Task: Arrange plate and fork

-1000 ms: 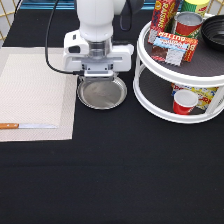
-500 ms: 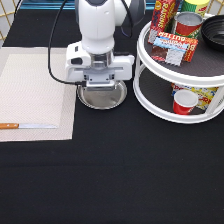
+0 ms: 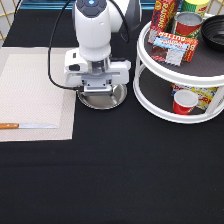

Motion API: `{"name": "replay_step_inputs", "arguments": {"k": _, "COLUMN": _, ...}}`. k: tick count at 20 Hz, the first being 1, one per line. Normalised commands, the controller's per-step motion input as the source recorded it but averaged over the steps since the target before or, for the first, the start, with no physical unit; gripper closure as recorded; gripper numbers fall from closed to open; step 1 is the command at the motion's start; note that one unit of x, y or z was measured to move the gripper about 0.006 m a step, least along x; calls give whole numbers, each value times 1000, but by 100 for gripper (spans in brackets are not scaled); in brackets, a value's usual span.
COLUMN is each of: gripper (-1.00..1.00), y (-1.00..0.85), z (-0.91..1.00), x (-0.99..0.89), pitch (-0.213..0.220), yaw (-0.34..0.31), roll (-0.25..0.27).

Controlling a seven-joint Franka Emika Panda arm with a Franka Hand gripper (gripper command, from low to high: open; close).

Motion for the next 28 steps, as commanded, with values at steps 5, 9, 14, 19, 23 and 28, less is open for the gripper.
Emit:
{"name": "replay_step_inputs", "arguments": {"k": 5, "gripper": -100, "y": -470, "z": 131, "x": 373, "pitch": 73, "yaw": -20, "roll": 119}}
{"name": "replay_step_inputs", "arguments": {"k": 9, "gripper": -100, "y": -526, "z": 155, "x": 460, "pitch": 53, "yaw": -30, "roll": 100}}
{"name": "replay_step_inputs", "arguments": {"k": 14, "gripper": -100, "y": -631, "z": 233, "x": 402, "pitch": 62, "yaw": -20, "roll": 101}}
{"name": "replay_step_inputs", "arguments": {"k": 19, "gripper": -100, "y": -773, "z": 190, "x": 423, "pitch": 41, "yaw": 12, "roll": 102}}
{"name": "replay_step_inputs", "arguments": {"k": 23, "gripper": -100, "y": -805, "z": 97, "x": 357, "pitch": 37, "yaw": 59, "roll": 125}}
{"name": "replay_step_inputs", "arguments": {"k": 28, "gripper": -100, "y": -785, "z": 25, "x": 376, "pitch": 47, "yaw": 87, "roll": 117}}
